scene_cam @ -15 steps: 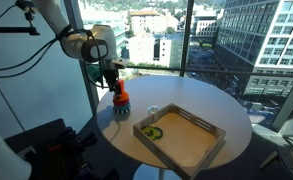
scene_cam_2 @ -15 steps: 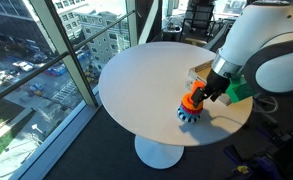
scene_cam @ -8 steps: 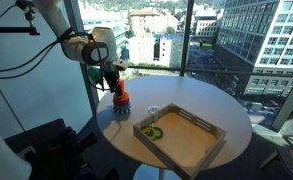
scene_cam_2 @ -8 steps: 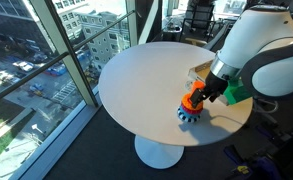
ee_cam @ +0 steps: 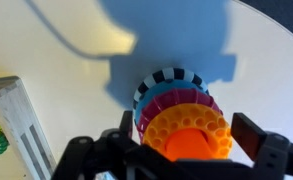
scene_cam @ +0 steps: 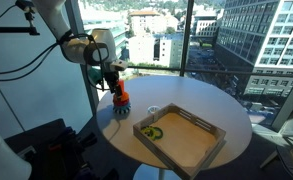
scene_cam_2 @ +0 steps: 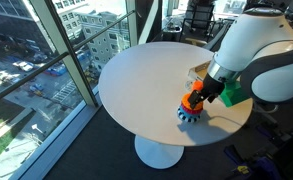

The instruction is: Take a ring off of the ring toss

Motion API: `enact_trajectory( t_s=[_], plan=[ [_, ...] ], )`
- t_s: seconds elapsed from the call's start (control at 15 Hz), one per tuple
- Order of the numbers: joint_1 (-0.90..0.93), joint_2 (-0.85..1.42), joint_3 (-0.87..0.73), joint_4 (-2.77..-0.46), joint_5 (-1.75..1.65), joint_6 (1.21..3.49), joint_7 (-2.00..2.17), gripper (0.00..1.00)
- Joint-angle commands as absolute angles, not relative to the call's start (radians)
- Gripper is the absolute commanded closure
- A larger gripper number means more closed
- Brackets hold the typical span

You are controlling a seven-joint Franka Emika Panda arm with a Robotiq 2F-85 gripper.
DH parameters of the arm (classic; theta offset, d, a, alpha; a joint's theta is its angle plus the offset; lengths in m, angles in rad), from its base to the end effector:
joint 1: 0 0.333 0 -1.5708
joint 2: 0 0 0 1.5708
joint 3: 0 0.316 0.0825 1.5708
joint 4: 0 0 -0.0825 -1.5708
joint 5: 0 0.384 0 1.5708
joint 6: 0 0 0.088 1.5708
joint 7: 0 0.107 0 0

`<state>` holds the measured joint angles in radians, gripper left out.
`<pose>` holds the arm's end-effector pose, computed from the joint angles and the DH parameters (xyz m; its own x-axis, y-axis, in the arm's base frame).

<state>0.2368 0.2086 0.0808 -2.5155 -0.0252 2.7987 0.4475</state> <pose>0.4486 0.1501 0.2077 0.9918 -0.1097 0.0652 -0.1073 -0.9935 -0.0385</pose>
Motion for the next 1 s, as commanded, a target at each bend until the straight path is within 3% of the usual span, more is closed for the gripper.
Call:
enact_trajectory(
  t_s=[0.0, 0.93],
  plan=[
    [0.264, 0.232, 0.055, -2.494, -0.06, 2.811, 0.493, 0.0],
    [0.313, 0.281, 0.001, -2.482, -0.09, 2.871, 0.539, 0.0]
  ],
)
